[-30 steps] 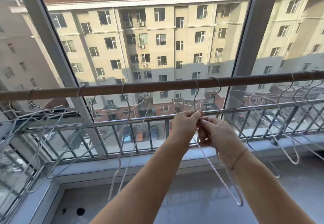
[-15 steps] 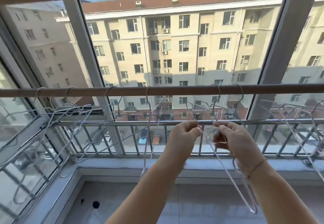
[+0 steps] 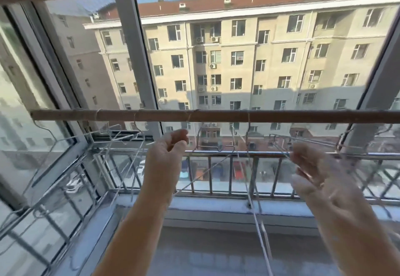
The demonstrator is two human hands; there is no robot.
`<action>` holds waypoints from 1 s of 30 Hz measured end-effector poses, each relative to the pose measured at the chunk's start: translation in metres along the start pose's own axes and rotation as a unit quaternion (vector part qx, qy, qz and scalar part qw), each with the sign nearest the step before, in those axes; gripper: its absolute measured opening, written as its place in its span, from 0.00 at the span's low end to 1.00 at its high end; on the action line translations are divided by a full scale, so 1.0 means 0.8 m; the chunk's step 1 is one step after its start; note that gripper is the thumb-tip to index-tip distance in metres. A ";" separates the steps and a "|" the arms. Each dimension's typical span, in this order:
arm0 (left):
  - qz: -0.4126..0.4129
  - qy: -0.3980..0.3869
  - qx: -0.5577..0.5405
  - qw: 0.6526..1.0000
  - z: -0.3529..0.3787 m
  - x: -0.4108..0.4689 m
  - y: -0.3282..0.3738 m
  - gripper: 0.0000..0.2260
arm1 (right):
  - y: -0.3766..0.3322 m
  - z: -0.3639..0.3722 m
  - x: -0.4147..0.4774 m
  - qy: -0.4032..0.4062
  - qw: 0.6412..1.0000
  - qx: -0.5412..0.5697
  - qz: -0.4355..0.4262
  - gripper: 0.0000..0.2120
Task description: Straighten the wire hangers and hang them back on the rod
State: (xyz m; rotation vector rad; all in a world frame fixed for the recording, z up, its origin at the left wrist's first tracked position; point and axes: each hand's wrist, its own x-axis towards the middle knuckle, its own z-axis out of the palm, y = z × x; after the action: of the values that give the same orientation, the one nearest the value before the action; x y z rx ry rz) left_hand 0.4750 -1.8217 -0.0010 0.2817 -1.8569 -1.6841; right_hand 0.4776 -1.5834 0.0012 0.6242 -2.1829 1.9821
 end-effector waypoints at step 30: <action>-0.229 -0.214 -0.097 0.945 -0.017 0.064 -0.052 0.04 | 0.049 0.211 0.058 -0.015 0.981 0.077 0.177 0.09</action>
State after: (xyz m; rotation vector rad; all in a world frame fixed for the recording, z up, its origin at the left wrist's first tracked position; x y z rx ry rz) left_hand 0.4318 -1.8676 -0.0261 0.2998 -2.0109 -2.3890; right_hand 0.4509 -1.7563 -0.0403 0.2966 -2.3054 2.3444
